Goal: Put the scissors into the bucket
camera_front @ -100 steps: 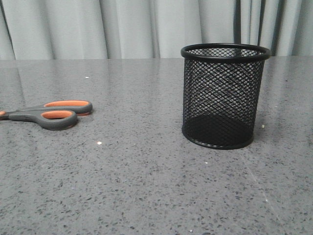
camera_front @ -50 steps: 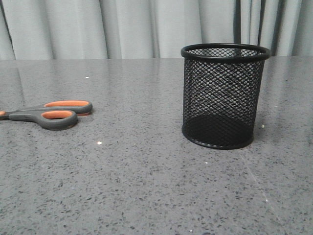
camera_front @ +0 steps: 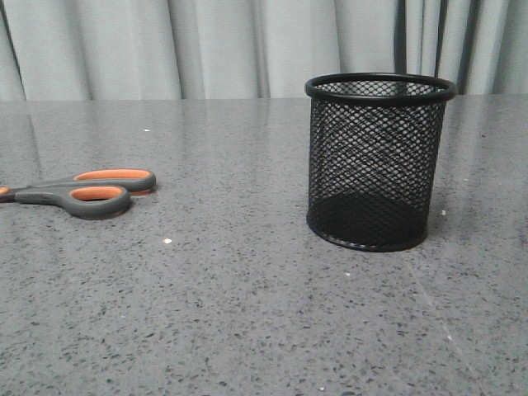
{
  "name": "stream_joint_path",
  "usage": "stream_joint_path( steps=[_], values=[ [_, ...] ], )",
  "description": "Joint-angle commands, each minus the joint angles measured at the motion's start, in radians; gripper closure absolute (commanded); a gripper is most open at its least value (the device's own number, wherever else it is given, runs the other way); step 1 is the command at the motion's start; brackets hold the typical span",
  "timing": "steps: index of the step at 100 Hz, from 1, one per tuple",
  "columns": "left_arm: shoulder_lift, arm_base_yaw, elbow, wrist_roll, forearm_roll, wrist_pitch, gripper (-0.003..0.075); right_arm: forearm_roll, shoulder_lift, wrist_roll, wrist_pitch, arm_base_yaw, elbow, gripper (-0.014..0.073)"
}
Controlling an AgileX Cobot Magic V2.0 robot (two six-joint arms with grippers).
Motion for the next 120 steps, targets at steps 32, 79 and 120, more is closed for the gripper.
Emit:
stream_joint_path(
  steps=[32,79,120],
  values=[
    [-0.025,0.002,0.040,-0.005,-0.183,-0.075,0.0740,0.164,-0.021,-0.003,-0.138,-0.003,0.005,0.0639],
    [-0.025,0.002,0.020,-0.005,-0.642,-0.118,0.0740,0.540,-0.021,-0.003,-0.238,-0.003,-0.019,0.0639],
    [0.199,0.002,-0.449,0.011,-0.387,0.224,0.0740,0.340,0.237,-0.003,0.136,-0.003,-0.462,0.0639]
  ],
)
